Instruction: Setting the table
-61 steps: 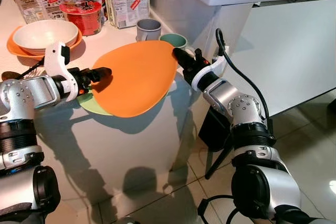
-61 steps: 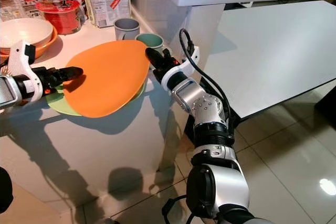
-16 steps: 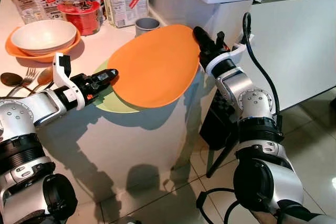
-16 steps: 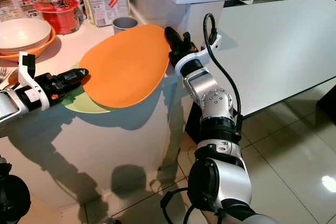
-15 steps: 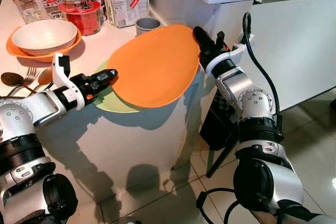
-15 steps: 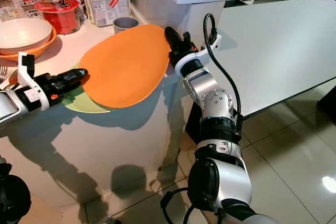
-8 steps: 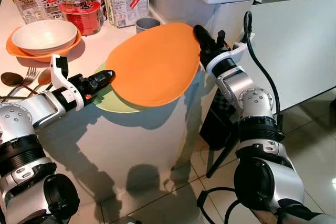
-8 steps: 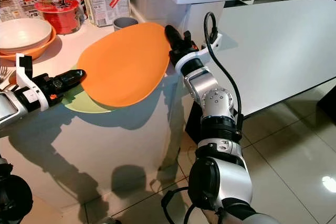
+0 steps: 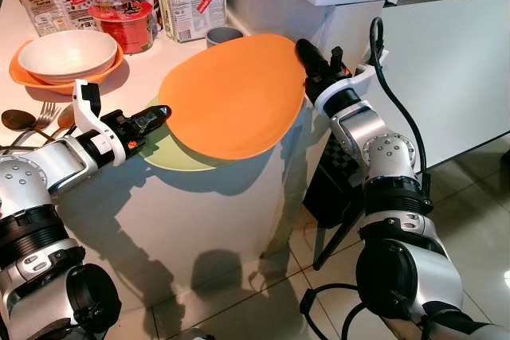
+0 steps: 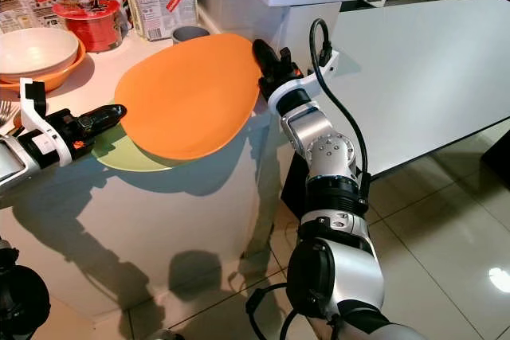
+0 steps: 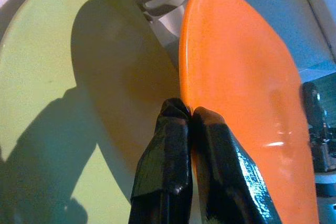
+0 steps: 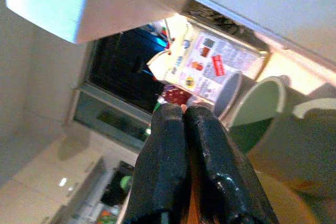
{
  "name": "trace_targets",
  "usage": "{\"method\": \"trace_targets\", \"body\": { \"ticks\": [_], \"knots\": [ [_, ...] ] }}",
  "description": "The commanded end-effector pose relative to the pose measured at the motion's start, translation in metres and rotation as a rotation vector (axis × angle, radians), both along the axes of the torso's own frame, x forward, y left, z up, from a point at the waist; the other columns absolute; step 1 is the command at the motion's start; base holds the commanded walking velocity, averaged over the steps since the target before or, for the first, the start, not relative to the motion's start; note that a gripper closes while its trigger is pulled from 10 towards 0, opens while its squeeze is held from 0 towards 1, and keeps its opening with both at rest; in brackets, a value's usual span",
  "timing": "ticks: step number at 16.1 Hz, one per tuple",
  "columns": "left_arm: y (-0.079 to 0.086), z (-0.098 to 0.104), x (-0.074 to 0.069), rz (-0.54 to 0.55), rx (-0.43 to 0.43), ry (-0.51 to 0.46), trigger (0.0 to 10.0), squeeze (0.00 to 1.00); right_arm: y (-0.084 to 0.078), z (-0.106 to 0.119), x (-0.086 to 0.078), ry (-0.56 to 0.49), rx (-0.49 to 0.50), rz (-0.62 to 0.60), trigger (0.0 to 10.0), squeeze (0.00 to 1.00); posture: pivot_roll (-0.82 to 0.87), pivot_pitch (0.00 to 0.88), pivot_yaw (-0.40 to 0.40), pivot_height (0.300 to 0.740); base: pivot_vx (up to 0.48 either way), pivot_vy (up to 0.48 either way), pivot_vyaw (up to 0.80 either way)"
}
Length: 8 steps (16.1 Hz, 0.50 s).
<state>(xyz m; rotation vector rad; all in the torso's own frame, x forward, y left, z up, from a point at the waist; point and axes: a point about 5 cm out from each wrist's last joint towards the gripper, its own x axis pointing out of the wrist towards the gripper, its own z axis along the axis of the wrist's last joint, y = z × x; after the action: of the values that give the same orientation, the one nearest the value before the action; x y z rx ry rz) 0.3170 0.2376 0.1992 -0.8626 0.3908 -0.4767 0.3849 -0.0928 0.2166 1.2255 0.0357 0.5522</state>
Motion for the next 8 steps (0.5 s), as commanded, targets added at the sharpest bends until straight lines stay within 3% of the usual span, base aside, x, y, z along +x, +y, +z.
{"method": "trace_targets", "body": {
  "ticks": [1,4,5,6,8],
  "knots": [
    [-0.044,0.011,0.003,-0.218,-0.064,-0.057,0.0,0.0,0.049,-0.004,-0.007,0.029,-0.088,0.185,10.0,0.0,0.0,0.0,-0.053,0.74,0.0,0.0,0.0],
    [-0.04,0.01,0.005,-0.176,-0.08,-0.052,0.0,0.0,0.05,-0.004,-0.008,0.021,-0.106,0.19,10.0,0.0,0.0,0.0,-0.052,0.74,0.0,0.0,0.0],
    [-0.038,0.01,0.006,-0.164,-0.087,-0.051,0.0,0.0,0.051,-0.003,-0.008,0.017,-0.105,0.193,10.0,0.7,0.0,0.0,-0.052,0.74,0.0,0.0,0.0],
    [-0.034,0.01,0.006,-0.144,-0.106,-0.055,0.0,0.0,0.051,-0.002,-0.009,0.007,-0.107,0.203,10.0,1.0,0.0,0.0,-0.054,0.74,0.0,0.0,0.0],
    [-0.029,0.011,0.005,-0.114,-0.139,-0.066,0.0,0.0,0.052,-0.002,-0.011,-0.007,-0.117,0.222,10.0,1.0,0.0,0.0,-0.057,0.74,0.0,0.0,0.0]
  ]
}}
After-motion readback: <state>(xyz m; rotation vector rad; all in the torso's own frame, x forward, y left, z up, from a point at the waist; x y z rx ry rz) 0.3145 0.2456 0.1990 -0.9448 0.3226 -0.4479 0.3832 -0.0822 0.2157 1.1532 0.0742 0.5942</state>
